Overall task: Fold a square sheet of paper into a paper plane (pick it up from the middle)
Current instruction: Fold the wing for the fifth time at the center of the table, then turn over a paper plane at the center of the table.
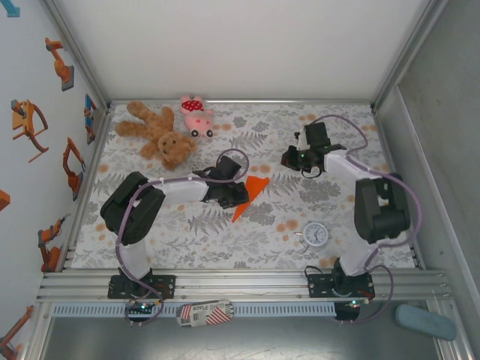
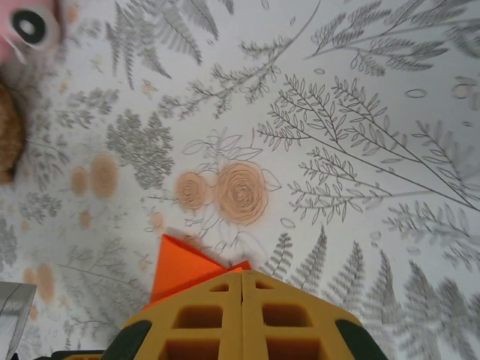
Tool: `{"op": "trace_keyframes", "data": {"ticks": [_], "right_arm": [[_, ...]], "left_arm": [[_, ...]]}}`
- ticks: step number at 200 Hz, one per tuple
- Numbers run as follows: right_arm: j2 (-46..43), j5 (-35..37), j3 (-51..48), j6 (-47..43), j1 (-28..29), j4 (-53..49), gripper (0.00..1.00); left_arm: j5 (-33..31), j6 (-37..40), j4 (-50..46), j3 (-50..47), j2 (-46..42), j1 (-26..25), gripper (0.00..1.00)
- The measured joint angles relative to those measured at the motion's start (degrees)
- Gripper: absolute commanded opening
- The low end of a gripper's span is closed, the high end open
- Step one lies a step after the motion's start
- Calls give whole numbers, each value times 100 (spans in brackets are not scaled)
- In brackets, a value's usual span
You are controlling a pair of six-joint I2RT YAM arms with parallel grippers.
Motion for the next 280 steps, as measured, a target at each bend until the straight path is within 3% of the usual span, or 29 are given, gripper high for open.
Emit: {"op": "trace_keyframes", "data": {"ticks": [31, 64, 106, 129, 203, 280], "right_arm": [[-892, 492, -531, 302, 345, -195, 33], [-1287, 1209, -739, 697, 1139, -629, 52], [-1040, 1991, -636, 1617, 2232, -868, 57], [-474, 2271, -282, 2103, 2568, -898, 57], [778, 2778, 577, 3230, 2879, -1123, 49], [793, 3082, 595, 3873, 3073, -1593, 23]], "left_arm": [[-4, 26, 79, -149, -1047, 201, 45], [-160, 127, 9, -706, -2212, 691, 64], [-807, 463, -678, -1515, -3386, 1305, 91], [-1182, 667, -1021, -1797, -3980, 1528, 100], [-1397, 1143, -1482, -1932, -4369, 1840, 96], [-1222, 1237, -1488, -1934, -4138, 1915, 96]]}}
